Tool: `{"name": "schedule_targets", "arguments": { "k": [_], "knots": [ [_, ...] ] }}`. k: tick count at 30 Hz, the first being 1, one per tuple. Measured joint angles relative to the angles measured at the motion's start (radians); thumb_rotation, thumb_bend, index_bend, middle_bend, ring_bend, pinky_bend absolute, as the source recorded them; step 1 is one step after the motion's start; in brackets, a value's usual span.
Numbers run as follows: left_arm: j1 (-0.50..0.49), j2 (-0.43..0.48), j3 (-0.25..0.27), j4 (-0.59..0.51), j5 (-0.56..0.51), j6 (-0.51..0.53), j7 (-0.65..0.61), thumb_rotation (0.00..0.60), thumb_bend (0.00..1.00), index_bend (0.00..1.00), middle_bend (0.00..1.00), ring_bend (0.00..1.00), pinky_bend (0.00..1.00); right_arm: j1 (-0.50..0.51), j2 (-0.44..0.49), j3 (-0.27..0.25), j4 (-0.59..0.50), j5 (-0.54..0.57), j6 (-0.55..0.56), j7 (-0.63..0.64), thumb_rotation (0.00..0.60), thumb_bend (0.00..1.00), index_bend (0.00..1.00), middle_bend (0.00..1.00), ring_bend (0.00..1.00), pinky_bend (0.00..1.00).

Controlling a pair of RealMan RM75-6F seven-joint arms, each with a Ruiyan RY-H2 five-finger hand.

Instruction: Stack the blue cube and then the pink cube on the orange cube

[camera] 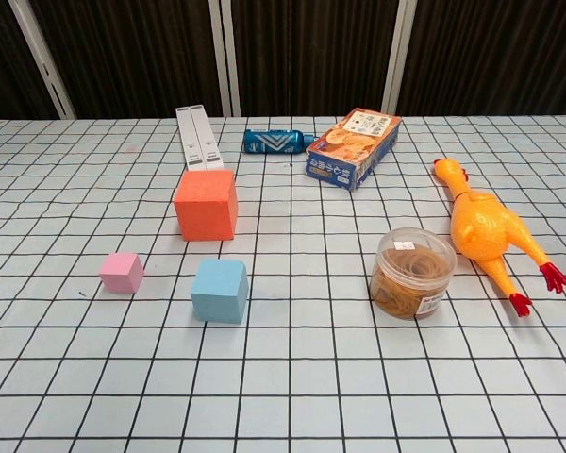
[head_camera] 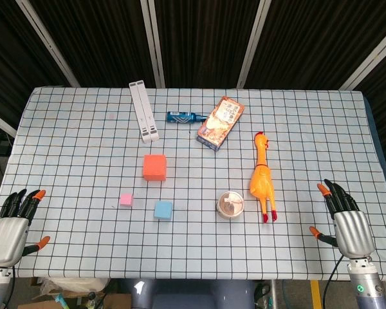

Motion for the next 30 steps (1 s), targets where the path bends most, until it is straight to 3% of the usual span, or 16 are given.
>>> {"name": "schedule_targets", "arguments": {
  "k": [24, 30],
  "knots": [
    [-0.022, -0.021, -0.007, -0.011, -0.014, -0.053, 0.045, 0.6, 0.2, 0.0, 0.09, 0.0, 0.01, -0.021, 0.028, -0.014, -0.023, -0.003, 0.009, -0.02, 0.6, 0.16, 0.1, 0.07, 0.1, 0.21],
    [-0.022, -0.018, -0.006, -0.002, -0.001, -0.05, 0.026, 0.6, 0.2, 0.0, 0.13, 0.0, 0.01, -0.019, 0.029, -0.015, -0.025, 0.005, -0.004, -0.019, 0.6, 0.16, 0.1, 0.07, 0.1, 0.21]
  ]
}}
